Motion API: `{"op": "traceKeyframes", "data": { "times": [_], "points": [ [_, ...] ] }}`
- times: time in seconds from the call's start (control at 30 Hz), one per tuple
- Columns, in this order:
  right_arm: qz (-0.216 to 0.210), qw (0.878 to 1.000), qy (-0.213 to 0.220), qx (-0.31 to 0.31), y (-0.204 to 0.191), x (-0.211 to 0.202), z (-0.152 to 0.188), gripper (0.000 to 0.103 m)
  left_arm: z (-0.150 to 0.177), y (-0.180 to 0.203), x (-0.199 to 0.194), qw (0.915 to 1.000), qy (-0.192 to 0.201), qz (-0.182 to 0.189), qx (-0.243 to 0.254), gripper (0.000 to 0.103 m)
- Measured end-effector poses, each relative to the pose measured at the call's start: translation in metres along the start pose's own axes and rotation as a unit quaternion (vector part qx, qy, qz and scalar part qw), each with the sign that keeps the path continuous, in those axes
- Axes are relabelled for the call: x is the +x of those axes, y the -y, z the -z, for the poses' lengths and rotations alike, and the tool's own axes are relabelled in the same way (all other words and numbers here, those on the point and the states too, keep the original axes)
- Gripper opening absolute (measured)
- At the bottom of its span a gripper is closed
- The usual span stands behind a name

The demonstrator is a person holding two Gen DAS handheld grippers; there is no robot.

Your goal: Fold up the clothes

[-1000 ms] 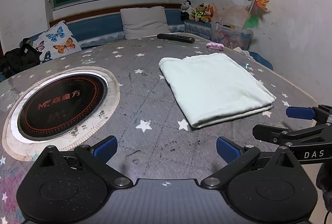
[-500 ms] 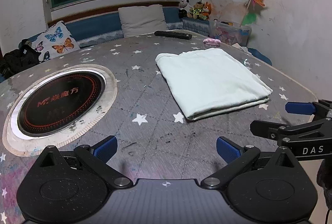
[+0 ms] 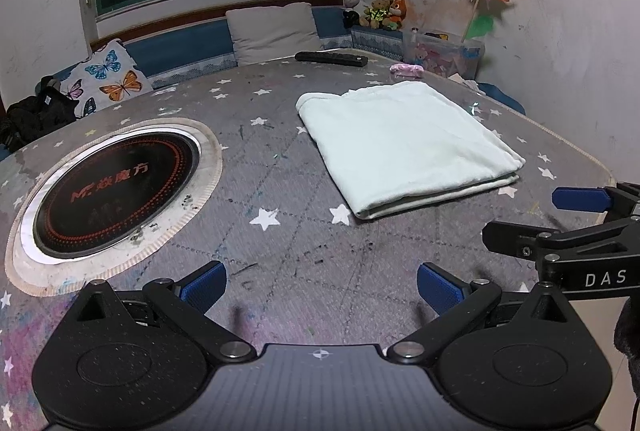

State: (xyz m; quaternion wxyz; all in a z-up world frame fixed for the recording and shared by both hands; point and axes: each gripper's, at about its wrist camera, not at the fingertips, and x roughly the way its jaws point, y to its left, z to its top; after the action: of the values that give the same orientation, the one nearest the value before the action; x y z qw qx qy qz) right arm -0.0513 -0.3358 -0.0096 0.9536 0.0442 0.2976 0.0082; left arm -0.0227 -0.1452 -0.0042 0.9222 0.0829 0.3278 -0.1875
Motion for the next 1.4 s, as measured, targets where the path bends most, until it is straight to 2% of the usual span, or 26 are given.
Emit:
{"op": "traceKeyframes", "data": {
  "times": [1.4],
  "points": [
    [0.009,1.0,-0.02,-0.001,0.0,0.021,-0.009,0.103,-0.013,-0.005,0.02,0.9998,-0.019,-0.008,0.002,0.103]
  ]
}}
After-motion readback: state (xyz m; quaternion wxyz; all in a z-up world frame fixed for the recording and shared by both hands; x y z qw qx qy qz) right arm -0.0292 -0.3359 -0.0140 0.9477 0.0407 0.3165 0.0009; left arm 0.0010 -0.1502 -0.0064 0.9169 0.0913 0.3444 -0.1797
